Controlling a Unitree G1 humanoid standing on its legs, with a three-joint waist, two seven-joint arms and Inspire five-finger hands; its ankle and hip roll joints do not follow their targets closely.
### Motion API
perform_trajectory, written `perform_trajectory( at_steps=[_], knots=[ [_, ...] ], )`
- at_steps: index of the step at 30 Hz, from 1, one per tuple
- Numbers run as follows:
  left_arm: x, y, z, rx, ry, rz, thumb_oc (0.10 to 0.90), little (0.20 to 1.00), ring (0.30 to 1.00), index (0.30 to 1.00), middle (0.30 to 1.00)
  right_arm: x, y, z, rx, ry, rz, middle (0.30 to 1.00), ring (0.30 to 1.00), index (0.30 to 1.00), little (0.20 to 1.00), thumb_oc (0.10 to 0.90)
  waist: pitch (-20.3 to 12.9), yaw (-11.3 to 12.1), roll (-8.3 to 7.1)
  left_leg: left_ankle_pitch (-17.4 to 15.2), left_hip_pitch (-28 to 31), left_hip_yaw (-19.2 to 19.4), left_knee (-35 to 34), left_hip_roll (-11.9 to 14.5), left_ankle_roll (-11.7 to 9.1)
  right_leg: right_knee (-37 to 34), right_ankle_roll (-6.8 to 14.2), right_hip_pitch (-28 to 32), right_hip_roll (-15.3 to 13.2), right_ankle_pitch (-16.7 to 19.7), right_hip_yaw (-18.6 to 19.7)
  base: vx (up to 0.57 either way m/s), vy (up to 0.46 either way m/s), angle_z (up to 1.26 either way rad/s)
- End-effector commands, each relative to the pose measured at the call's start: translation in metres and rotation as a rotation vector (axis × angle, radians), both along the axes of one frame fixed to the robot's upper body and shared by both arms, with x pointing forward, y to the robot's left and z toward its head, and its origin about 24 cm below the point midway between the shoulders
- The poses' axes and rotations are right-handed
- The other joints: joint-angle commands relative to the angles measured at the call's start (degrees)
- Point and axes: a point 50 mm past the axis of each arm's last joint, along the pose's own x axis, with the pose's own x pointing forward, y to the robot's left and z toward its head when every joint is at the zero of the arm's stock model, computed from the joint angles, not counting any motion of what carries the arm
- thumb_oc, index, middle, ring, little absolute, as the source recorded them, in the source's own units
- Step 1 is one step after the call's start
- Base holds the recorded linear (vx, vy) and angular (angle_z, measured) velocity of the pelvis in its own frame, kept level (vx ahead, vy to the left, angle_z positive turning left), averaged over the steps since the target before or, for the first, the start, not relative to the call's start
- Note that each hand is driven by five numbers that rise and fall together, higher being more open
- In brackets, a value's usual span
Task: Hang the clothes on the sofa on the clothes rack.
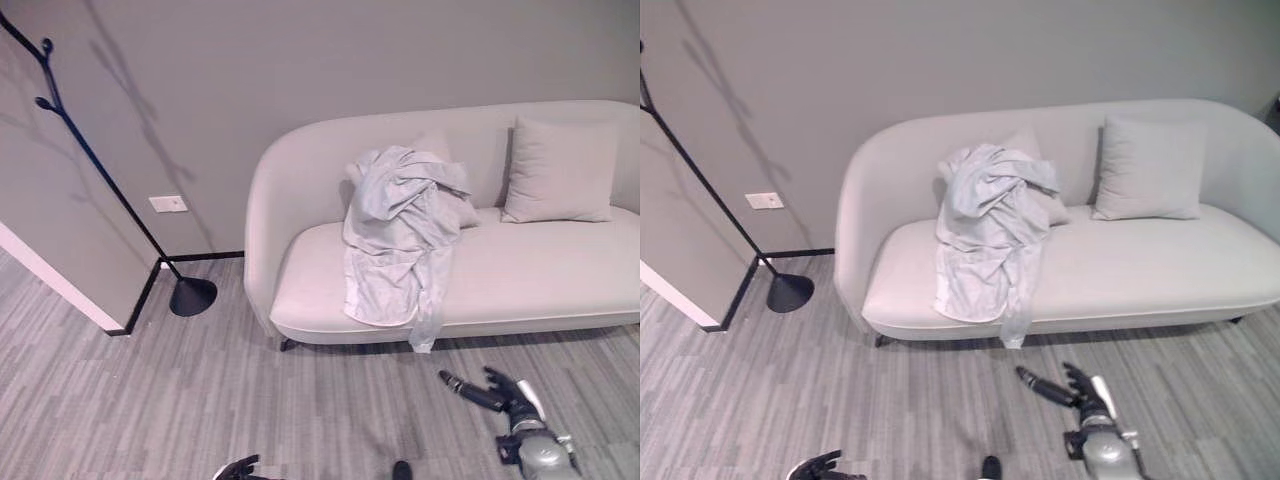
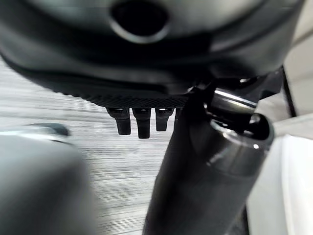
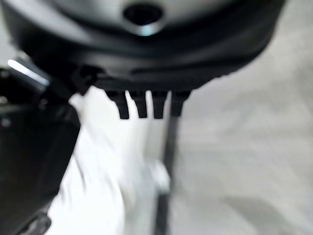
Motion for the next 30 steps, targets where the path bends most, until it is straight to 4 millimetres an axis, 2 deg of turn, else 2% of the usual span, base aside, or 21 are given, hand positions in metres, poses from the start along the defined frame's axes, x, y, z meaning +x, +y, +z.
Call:
perform_trajectory(
  at_steps=[1, 2, 4, 5, 6, 7, 8, 9, 10, 11, 12, 13, 14, 15, 17, 19, 21, 23, 30],
  knots=[
    [0.007, 0.005, 0.003, 0.015, -0.025, -0.01, 0.8, 0.9, 0.9, 0.9, 0.9, 0.012, -0.013, 0.041, -0.165, -0.187, -0.008, 0.9, 0.9, 0.9, 0.9, 0.8, -0.84, 0.97, -2.77, -5.02, -6.14, 5.46, 10.74, -4.47, 5.53, -1.94, 1.03, 5.69, -2.31, -3.83, -0.62, 0.33, -0.476, 0.33],
    [0.005, 0.005, 0.002, 0.02, -0.019, 0.001, 0.8, 0.9, 0.9, 0.9, 0.9, 0.008, -0.02, 0.04, -0.19, -0.169, -0.043, 0.9, 0.9, 0.9, 0.9, 0.8, -0.55, 1.06, -3.03, -5.41, -6.8, 6.33, 13.31, -2.96, 5.33, -1.88, 0.52, 7.4, -1.53, -5.59, -1.6, 0.29, -0.439, 0.47],
    [0.006, 0.002, 0.002, 0.017, -0.023, -0.003, 0.8, 0.9, 0.9, 0.9, 0.9, 0.009, -0.022, 0.045, -0.169, -0.212, -0.097, 0.9, 0.9, 0.9, 0.9, 0.8, 0.18, 0.87, -3.69, -8.24, -11.41, 9.42, 14.2, -2.56, 5.15, -2.31, -0.14, 9.25, -1.45, -6.9, -3.03, 0.28, -0.261, 0.68],
    [0.007, 0.0, 0.002, 0.011, -0.033, 0.001, 0.8, 0.9, 0.9, 0.9, 0.9, 0.002, -0.025, 0.042, -0.137, -0.227, -0.136, 0.9, 0.9, 0.9, 0.9, 0.8, -0.39, 0.38, -3.89, -11.66, -14.52, 13.5, 1.87, -7.27, 4.54, -4.01, 1.18, 10.16, -2.53, -6.93, -4.94, 0.32, -0.068, 0.71],
    [0.009, -0.002, 0.002, 0.006, -0.041, 0.014, 0.8, 0.9, 0.9, 0.9, 0.9, -0.002, -0.026, 0.038, -0.089, -0.245, -0.183, 0.9, 0.9, 0.9, 0.9, 0.8, -0.99, 0.17, -3.81, -9.44, -16.87, 17.23, -9.12, -9.66, 3.04, -5.36, 1.73, 11.25, -2.6, -6.49, -7.43, 0.38, -0.005, 0.87],
    [0.011, -0.002, 0.002, 0.012, -0.044, 0.013, 0.8, 0.9, 0.9, 0.9, 0.9, 0.001, -0.031, 0.044, -0.11, -0.278, -0.208, 0.9, 0.9, 0.9, 0.9, 0.8, -1.11, -0.28, -3.24, -5.25, -16.39, 20.01, -17.56, -9.81, 1.75, -5.22, 1.83, 11.8, -1.76, -7.1, -8.51, 0.41, 0.129, 1.29],
    [0.003, -0.006, 0.0, 0.007, -0.006, -0.003, 0.8, 0.9, 0.9, 0.9, 0.9, 0.004, -0.029, 0.046, -0.101, -0.297, -0.201, 0.9, 0.9, 0.9, 0.9, 0.8, -1.88, -0.93, -2.27, -5.82, -13.71, 20.7, -20.88, -11.26, 3.04, -3.36, 2.74, 11.99, -1.47, -8.37, -8.94, 0.46, 0.203, 1.25],
    [-0.004, -0.006, -0.002, 0.008, 0.017, -0.018, 0.8, 0.9, 0.9, 0.9, 0.9, 0.001, -0.027, 0.043, -0.081, -0.292, -0.198, 0.9, 0.9, 0.9, 0.9, 0.8, -2.64, -1.32, -2.23, -6.26, -12.22, 20.83, -22.19, -12.43, 3.91, -0.73, 3.06, 12.27, -2.16, -9.53, -9.32, 0.57, 0.312, 0.56],
    [-0.005, 0.001, -0.001, 0.019, 0.026, -0.027, 0.8, 0.9, 0.9, 0.9, 0.9, 0.001, -0.014, 0.036, -0.013, -0.281, -0.154, 0.9, 0.9, 0.9, 0.9, 0.8, -3.38, -1.56, -2.67, -7.96, -9.34, 23.24, -23.24, -13.55, 5.32, 6.44, 4.11, 11.57, -4.14, -9.61, -10.79, 0.54, 0.346, -0.08],
    [0.001, 0.009, 0.002, 0.035, 0.0, -0.016, 0.8, 0.9, 0.9, 0.9, 0.9, 0.004, -0.008, 0.031, 0.019, -0.263, -0.122, 0.9, 0.9, 0.9, 0.9, 0.8, -2.73, -1.91, -2.98, -9.83, -6.28, 23.71, -24.2, -15.41, 7.4, 16.91, 6.52, 8.06, -7.56, -6.47, -11.21, 0.49, 0.372, -0.51],
    [0.013, 0.017, 0.007, 0.064, -0.038, -0.044, 0.8, 0.9, 0.9, 0.9, 0.9, 0.005, -0.002, 0.026, 0.041, -0.252, -0.108, 0.9, 0.9, 0.9, 0.9, 0.8, -1.21, -2.6, -3.64, -11.06, -4.09, 23.05, -24.6, -16.84, 9.08, 26.52, 7.85, 3.84, -10.12, -3.45, -10.06, 0.29, 0.275, -0.04],
    [0.019, 0.019, 0.009, 0.076, -0.059, -0.063, 0.8, 0.9, 0.9, 0.9, 0.9, 0.005, 0.002, 0.023, 0.056, -0.246, -0.11, 0.9, 0.9, 0.9, 0.9, 0.8, -0.57, -2.7, -3.88, -11.4, -3.32, 22.63, -25.05, -17.25, 9.64, 29.48, 8.13, 2.06, -10.58, -3.09, -9.42, 0.2, 0.149, 0.42],
    [0.032, 0.021, 0.013, 0.09, -0.105, -0.1, 0.8, 0.9, 0.9, 0.9, 0.9, 0.006, 0.007, 0.019, 0.07, -0.238, -0.1, 0.9, 0.9, 0.9, 0.9, 0.8, -0.15, -2.77, -3.96, -11.72, -1.99, 21.49, -26.72, -17.64, 9.97, 29.0, 7.53, 0.02, -10.46, -4.4, -8.3, 0.1, 0.04, 0.94],
    [0.032, 0.021, 0.013, 0.09, -0.105, -0.101, 0.8, 0.9, 0.9, 0.9, 0.9, 0.006, 0.008, 0.019, 0.071, -0.238, -0.1, 0.9, 0.9, 0.9, 0.9, 0.8, -0.14, -2.78, -3.99, -11.59, -1.88, 21.47, -26.94, -17.67, 9.96, 28.95, 7.48, 0.07, -10.43, -4.44, -8.34, 0.12, -0.022, 0.91],
    [0.047, 0.021, 0.018, 0.106, -0.156, -0.144, 0.8, 0.9, 0.9, 0.9, 0.9, 0.003, 0.009, 0.014, 0.057, -0.218, -0.098, 0.9, 0.9, 0.9, 0.9, 0.8, 0.05, -2.98, -3.68, -12.28, -2.34, 18.83, -27.18, -17.14, 9.19, 17.75, 6.64, -1.57, -8.4, -6.19, -5.55, 0.08, -0.114, 0.7],
    [0.054, 0.022, 0.021, 0.132, -0.164, -0.196, 0.8, 0.9, 0.9, 0.9, 0.9, -0.002, 0.004, 0.011, 0.012, -0.183, -0.098, 0.9, 0.9, 0.9, 0.9, 0.8, -0.38, -2.74, -4.28, -13.05, -2.46, 17.01, -27.18, -17.12, 8.88, 4.19, 7.1, 1.19, -7.19, -4.7, -3.28, 0.11, -0.11, 0.73],
    [0.051, 0.024, 0.02, 0.141, -0.149, -0.188, 0.8, 0.9, 0.9, 0.9, 0.9, -0.006, 0.005, 0.002, 0.033, -0.16, -0.143, 0.9, 0.9, 0.9, 0.9, 0.8, -0.96, -2.01, -5.55, -13.48, -1.9, 17.63, -27.18, -17.42, 8.81, 1.54, 8.19, 2.78, -6.99, -2.0, -2.76, 0.13, -0.08, 0.94],
    [0.044, 0.026, 0.018, 0.145, -0.127, -0.166, 0.8, 0.9, 0.9, 0.9, 0.9, -0.005, 0.013, -0.003, 0.078, -0.154, -0.127, 0.9, 0.9, 0.9, 0.9, 0.8, -1.4, -1.38, -5.79, -13.2, -2.25, 17.41, -27.18, -16.94, 8.39, -0.46, 8.52, 3.76, -6.6, -0.04, -3.7, 0.09, -0.106, 0.42],
    [0.0, 0.024, 0.005, 0.132, 0.037, -0.162, 0.8, 0.9, 0.9, 0.9, 0.9, -0.013, 0.033, -0.023, 0.12, -0.048, -0.041, 0.9, 0.9, 0.9, 0.9, 0.8, -2.41, -0.3, -5.71, -13.44, -2.54, 15.32, -27.18, -16.67, 7.64, -2.35, 7.94, 6.69, -5.88, -1.73, -6.63, 0.05, -0.045, 0.21]
  ],
)
